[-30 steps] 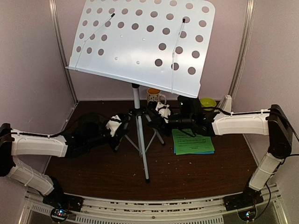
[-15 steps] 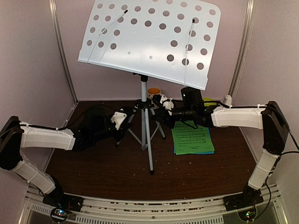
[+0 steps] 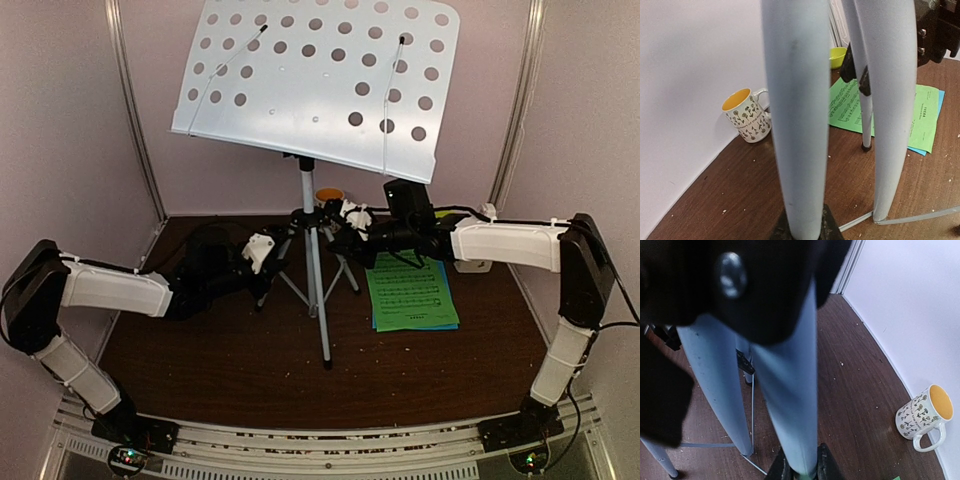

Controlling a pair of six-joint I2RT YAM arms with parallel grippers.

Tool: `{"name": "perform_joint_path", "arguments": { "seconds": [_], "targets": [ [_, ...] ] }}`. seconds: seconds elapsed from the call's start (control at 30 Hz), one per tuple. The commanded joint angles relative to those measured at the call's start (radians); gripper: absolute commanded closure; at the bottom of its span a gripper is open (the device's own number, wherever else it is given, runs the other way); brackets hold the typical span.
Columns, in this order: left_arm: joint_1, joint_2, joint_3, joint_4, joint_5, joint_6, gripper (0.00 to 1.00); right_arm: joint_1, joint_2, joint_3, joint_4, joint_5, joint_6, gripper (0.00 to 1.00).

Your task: Set up the instrument practice props

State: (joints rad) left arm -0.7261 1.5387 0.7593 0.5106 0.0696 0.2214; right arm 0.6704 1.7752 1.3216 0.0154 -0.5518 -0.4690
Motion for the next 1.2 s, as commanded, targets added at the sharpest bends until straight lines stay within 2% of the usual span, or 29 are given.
{"name": "perform_joint_path", "arguments": {
  "seconds": [0.0, 0.07, 0.1, 0.2, 0.37, 0.5, 0.53, 0.57, 0.67, 0.83, 1.0, 1.17],
  "targets": [
    [-0.007, -0.004, -0.011, 0.056, 0.059, 0.044, 1.00, -0.057, -0.014, 0.069, 0.045, 0.115, 0.017, 0.99],
    [-0.006, -0.009, -0.014, 0.054, 0.053, 0.040, 1.00, -0.057, -0.015, 0.061, 0.049, 0.111, 0.025, 0.91],
    [-0.006, -0.009, -0.015, 0.054, 0.048, 0.038, 0.96, -0.056, -0.018, 0.056, 0.058, 0.107, 0.034, 0.88],
    [-0.006, -0.011, -0.014, 0.051, 0.048, 0.032, 0.80, -0.054, -0.024, 0.044, 0.063, 0.101, 0.050, 0.76],
    [-0.006, -0.031, -0.032, 0.077, 0.070, 0.005, 0.53, -0.042, -0.068, -0.012, 0.112, 0.098, 0.083, 0.43],
    [-0.006, -0.075, -0.063, 0.091, 0.071, -0.017, 0.39, -0.023, -0.110, -0.043, 0.122, 0.117, 0.092, 0.29],
    [-0.006, -0.083, -0.073, 0.089, 0.074, -0.022, 0.37, -0.018, -0.118, -0.049, 0.120, 0.122, 0.092, 0.21],
    [-0.007, -0.097, -0.084, 0.090, 0.073, -0.031, 0.32, -0.014, -0.129, -0.058, 0.118, 0.126, 0.092, 0.17],
    [-0.006, -0.152, -0.124, 0.088, 0.071, -0.067, 0.22, -0.006, -0.173, -0.101, 0.129, 0.141, 0.119, 0.11],
    [0.026, -0.270, -0.222, 0.087, 0.047, -0.216, 0.20, -0.005, -0.293, -0.252, 0.201, 0.175, 0.230, 0.08],
    [0.220, -0.387, -0.280, 0.061, 0.212, -0.482, 0.22, -0.014, -0.422, -0.392, 0.184, 0.231, 0.384, 0.08],
    [0.397, -0.426, -0.161, -0.139, 0.317, -0.614, 0.22, -0.077, -0.562, -0.482, 0.169, 0.256, 0.620, 0.09]
  ]
}}
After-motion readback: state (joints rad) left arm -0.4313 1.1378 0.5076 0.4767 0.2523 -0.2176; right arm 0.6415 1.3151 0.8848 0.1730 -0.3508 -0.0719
